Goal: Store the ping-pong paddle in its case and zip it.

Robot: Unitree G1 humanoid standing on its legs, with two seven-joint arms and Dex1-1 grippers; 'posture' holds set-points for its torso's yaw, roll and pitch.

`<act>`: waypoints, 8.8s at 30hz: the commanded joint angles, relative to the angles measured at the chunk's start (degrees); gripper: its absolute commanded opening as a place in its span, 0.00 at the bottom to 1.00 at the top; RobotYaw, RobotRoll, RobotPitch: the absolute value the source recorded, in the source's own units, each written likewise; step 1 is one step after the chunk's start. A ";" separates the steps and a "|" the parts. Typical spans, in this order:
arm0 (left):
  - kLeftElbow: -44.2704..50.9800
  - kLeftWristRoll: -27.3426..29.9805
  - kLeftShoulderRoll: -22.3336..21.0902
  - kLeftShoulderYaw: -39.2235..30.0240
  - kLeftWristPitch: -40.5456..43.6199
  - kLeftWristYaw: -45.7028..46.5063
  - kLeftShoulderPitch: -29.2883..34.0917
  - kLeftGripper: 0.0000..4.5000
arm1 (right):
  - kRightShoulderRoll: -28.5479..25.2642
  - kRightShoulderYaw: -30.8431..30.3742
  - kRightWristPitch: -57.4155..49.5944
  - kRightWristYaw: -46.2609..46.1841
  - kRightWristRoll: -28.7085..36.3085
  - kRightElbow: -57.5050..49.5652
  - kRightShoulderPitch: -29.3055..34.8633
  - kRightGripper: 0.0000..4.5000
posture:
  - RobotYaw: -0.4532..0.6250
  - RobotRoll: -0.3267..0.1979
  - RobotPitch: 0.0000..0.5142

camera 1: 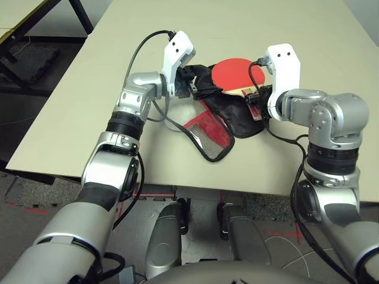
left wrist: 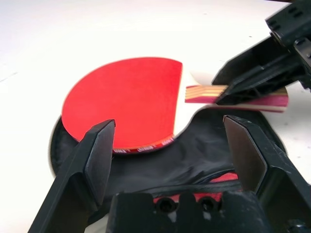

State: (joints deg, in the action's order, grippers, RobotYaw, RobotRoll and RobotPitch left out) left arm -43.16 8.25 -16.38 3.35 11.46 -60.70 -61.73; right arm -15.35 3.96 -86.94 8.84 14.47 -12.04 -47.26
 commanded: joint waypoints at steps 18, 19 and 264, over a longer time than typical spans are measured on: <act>3.64 1.83 -9.35 -4.17 4.78 1.35 -4.09 1.00 | -1.20 -6.18 10.23 7.24 0.73 5.09 6.73 0.23 | 0.49 0.62 0.38; 3.03 1.76 -10.06 -4.55 4.72 1.65 -4.55 1.00 | -1.23 -6.35 10.97 7.40 0.59 5.73 6.68 0.23 | 0.50 0.62 0.38; -33.34 -15.59 28.63 1.70 -10.79 25.94 -15.73 0.08 | -23.42 -26.23 15.85 26.46 7.54 -11.96 16.95 1.00 | 0.37 0.62 0.50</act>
State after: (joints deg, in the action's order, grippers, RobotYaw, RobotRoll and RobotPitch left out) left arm -77.41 -8.86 8.73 5.52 -0.69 -29.84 -77.23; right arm -39.58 -19.29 -69.04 34.73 21.31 -25.77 -32.65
